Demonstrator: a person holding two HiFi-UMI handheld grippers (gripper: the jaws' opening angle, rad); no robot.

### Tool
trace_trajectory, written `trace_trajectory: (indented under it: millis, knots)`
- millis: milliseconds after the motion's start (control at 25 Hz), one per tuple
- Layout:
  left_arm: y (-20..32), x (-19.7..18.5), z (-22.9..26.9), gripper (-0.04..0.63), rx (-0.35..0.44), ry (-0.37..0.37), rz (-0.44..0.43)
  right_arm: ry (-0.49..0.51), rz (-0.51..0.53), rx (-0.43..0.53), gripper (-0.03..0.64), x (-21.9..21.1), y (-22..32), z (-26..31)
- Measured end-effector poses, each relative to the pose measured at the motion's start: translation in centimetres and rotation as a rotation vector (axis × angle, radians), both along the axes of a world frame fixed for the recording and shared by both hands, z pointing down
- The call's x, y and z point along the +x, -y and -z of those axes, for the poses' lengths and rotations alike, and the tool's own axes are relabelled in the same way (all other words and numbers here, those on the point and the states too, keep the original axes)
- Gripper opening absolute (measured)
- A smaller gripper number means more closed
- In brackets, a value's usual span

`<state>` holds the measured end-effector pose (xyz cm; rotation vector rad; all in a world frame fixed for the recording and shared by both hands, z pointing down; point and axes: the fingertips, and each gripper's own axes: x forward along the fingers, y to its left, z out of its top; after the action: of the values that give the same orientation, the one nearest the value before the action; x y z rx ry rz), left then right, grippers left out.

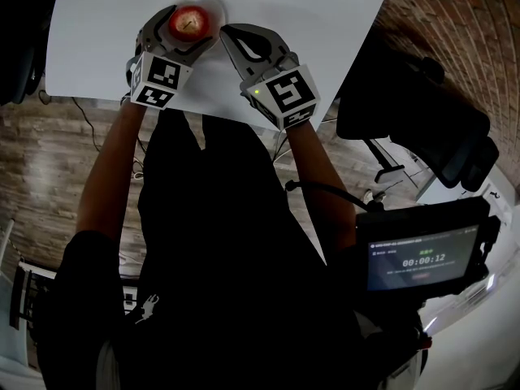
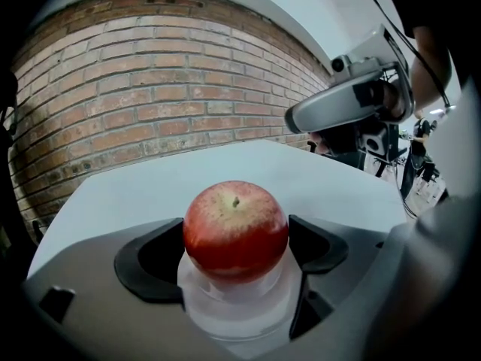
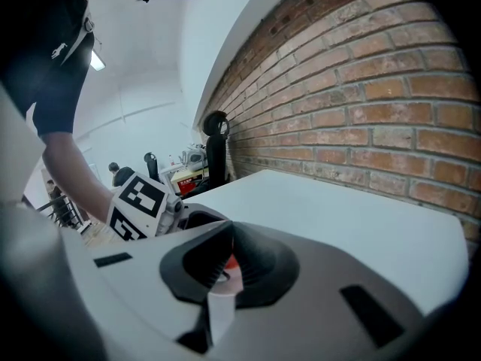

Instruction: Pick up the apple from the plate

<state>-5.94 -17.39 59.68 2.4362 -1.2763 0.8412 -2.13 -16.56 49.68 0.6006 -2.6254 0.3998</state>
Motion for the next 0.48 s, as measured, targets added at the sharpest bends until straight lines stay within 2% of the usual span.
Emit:
trace_trajectory:
  millis: [480]
  knots:
    - [0.37, 0.15, 0.14, 0.41, -0.002, -0.022, 0.002, 0.0, 0.002, 0.002, 0.005, 0.11, 0.07, 0.01]
